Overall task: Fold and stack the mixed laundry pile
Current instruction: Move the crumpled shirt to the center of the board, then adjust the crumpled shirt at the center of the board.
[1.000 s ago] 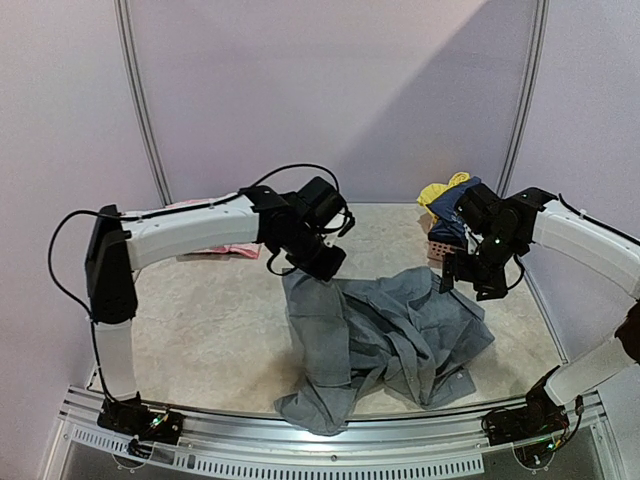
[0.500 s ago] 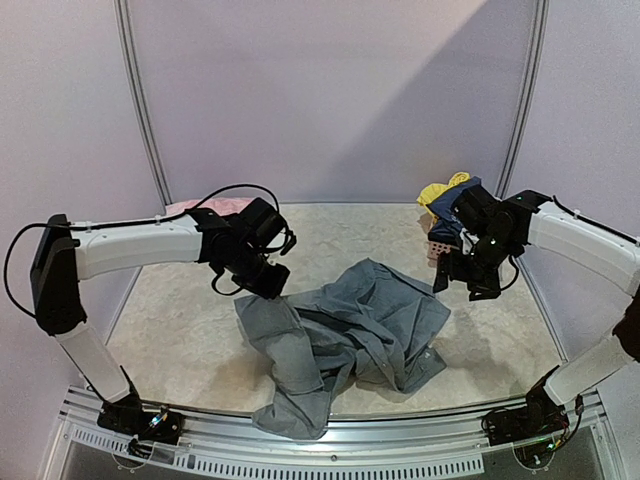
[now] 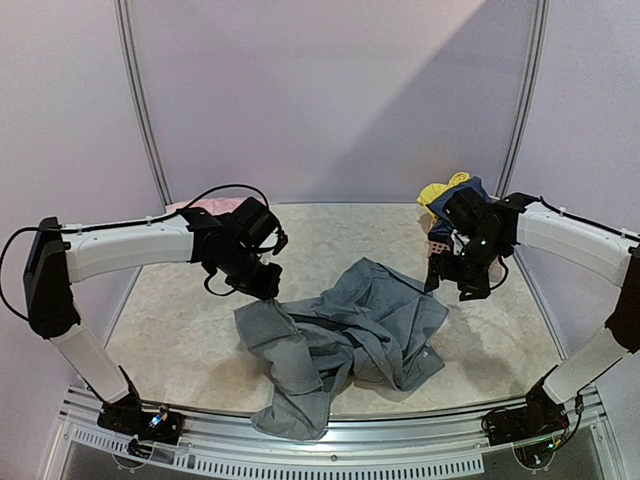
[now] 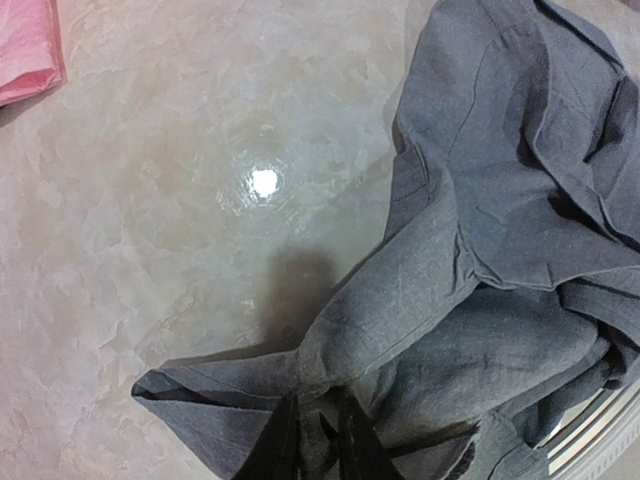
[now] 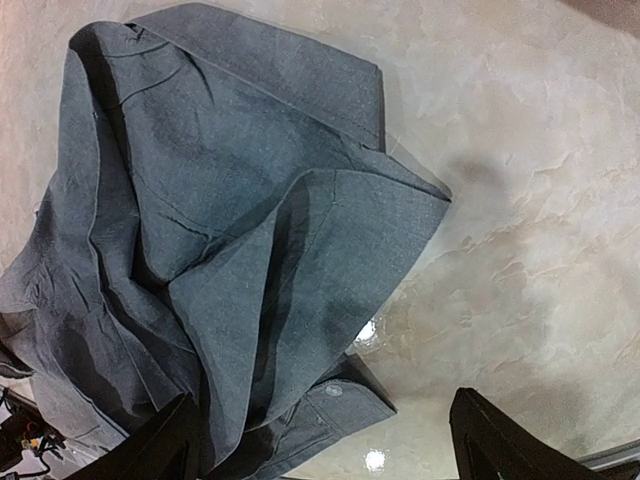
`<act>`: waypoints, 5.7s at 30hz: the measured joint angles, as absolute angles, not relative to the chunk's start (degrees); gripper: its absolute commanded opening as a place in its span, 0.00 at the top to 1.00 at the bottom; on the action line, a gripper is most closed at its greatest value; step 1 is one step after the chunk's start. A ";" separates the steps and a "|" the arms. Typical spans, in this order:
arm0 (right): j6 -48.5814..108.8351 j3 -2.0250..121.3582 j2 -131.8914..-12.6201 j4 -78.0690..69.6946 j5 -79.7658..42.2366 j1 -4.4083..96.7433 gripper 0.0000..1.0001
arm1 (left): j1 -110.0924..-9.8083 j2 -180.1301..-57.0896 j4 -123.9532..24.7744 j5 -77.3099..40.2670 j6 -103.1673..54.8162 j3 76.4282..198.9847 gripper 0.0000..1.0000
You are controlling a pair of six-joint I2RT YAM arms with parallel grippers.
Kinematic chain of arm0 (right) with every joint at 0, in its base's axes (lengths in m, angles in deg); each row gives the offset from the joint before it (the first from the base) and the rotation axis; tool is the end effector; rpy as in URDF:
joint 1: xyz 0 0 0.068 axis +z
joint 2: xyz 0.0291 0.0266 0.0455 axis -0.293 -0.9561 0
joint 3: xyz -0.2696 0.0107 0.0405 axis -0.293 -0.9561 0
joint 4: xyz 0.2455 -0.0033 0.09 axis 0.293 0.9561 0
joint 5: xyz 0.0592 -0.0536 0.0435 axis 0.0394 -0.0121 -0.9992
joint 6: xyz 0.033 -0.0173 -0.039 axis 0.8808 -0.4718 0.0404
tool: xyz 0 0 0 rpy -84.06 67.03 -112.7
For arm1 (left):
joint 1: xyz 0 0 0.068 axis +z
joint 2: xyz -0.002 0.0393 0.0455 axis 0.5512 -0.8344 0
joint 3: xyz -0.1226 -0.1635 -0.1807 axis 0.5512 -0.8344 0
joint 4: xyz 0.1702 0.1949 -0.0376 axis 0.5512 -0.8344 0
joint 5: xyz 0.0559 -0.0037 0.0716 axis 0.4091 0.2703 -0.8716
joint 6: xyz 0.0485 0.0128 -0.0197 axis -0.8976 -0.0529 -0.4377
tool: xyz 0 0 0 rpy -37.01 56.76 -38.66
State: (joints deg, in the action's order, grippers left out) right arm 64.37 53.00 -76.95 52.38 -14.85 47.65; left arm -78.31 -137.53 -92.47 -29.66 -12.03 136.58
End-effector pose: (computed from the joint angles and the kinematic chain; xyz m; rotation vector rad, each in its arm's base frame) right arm 0.2422 0.1461 0.2580 0.2538 2.9247 0.3194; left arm 0.2398 -0.2363 0.2365 0.4842 2.6811 -0.2971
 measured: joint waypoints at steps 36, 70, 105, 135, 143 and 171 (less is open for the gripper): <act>48.72 40.65 -75.29 34.31 -45.56 58.36 0.48 | -78.27 -100.94 -102.37 -40.78 -0.80 112.63 1.00; 50.14 45.02 -77.85 33.70 -50.41 57.09 1.00 | -78.27 -98.34 -101.95 -42.09 -0.23 113.13 1.00; 67.04 61.83 -61.24 37.59 -42.04 50.06 1.00 | -70.79 -89.07 -89.89 -50.92 -14.02 116.52 1.00; 70.05 84.59 -89.76 28.69 -42.74 45.16 1.00 | -64.78 -103.12 -86.11 -51.62 -12.99 120.80 1.00; 61.75 82.73 -89.08 38.96 -40.20 45.16 1.00 | -64.76 -103.93 -85.93 -49.61 -12.82 120.78 1.00; 34.78 74.25 -97.50 46.44 -44.75 39.52 0.28 | -58.12 -119.47 -93.91 -44.74 -5.65 122.75 1.00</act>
